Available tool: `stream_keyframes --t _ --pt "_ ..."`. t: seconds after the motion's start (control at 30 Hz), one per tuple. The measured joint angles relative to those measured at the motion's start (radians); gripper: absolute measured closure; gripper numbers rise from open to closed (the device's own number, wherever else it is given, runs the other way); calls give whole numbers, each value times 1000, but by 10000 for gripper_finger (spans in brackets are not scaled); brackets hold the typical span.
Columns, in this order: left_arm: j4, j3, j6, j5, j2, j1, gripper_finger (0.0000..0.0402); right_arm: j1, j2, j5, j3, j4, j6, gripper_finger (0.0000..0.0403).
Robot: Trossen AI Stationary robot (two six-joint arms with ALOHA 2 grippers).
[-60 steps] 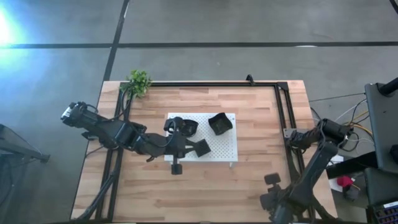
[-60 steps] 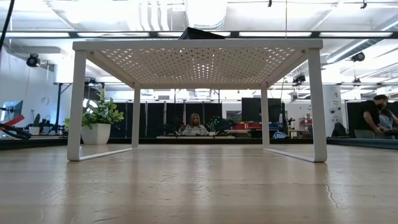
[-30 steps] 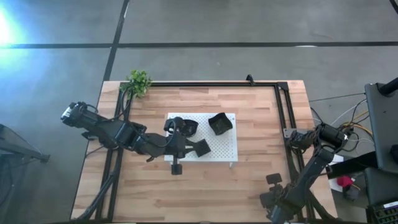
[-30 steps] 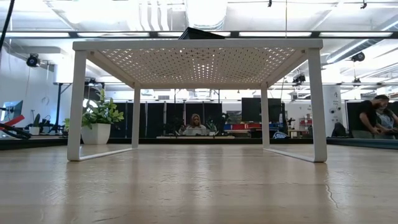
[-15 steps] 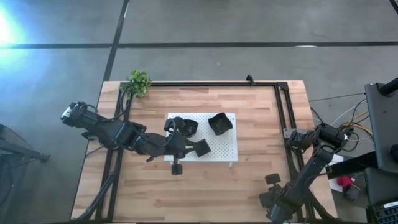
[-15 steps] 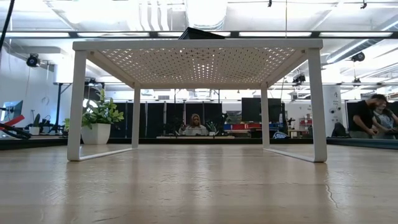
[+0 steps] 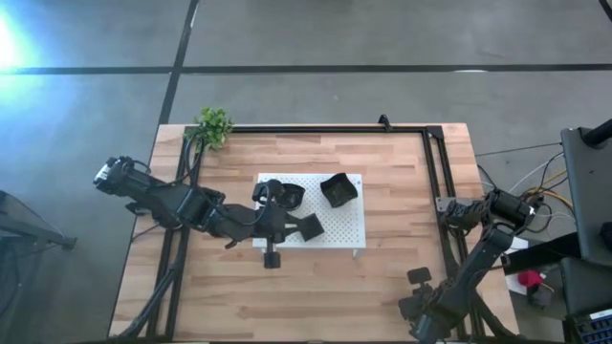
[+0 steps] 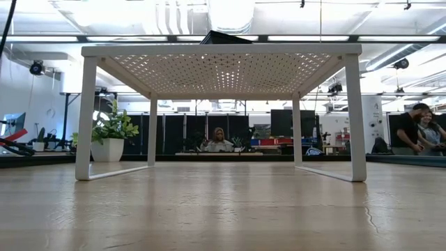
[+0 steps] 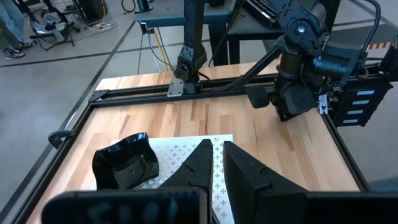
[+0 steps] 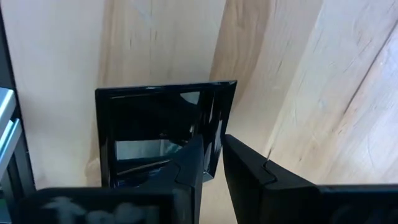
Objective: Pick & Place Mini shaped plates
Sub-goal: Stack the black square plate on top of the black square plate on the shelf
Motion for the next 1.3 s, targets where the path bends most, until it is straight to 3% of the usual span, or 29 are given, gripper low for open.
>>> stream_keyframes --t 1.3 --pt "9 0 -3 1 0 0 369 -4 -17 17 10 -40 8 346"
